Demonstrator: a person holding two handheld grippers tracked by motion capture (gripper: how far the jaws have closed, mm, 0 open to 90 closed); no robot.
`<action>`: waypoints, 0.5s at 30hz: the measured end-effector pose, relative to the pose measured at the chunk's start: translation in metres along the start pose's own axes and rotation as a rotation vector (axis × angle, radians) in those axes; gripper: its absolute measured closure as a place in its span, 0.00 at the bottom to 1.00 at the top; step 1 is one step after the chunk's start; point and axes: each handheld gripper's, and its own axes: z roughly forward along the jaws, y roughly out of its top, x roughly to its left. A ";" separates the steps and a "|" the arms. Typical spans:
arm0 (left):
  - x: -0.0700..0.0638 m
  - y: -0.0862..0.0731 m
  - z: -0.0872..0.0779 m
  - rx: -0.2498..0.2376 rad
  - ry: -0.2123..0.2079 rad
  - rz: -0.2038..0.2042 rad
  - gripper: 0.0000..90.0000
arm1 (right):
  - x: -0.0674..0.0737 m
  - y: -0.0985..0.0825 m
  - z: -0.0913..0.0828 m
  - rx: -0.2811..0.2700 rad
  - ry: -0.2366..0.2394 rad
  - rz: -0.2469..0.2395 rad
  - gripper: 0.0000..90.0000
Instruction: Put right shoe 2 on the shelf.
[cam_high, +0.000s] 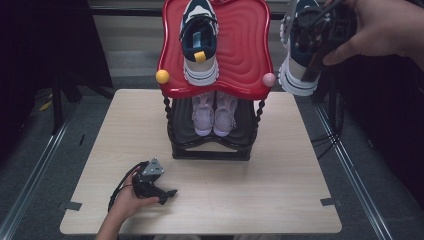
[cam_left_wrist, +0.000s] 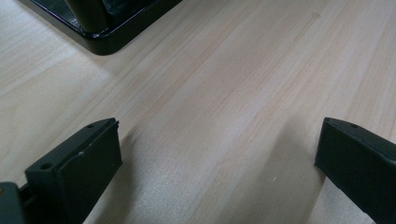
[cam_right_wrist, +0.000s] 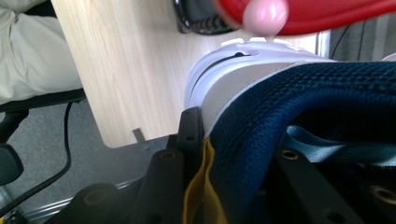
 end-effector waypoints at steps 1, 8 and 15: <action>0.000 0.000 0.000 -0.001 -0.001 -0.002 0.00 | -0.002 0.003 -0.002 -0.004 -0.006 -0.007 0.82; 0.000 0.000 0.000 0.000 0.000 0.001 0.00 | -0.006 0.025 -0.006 -0.011 -0.044 -0.030 0.82; 0.000 0.000 0.000 0.000 0.000 0.001 0.00 | -0.010 0.050 -0.003 -0.007 -0.072 -0.071 0.82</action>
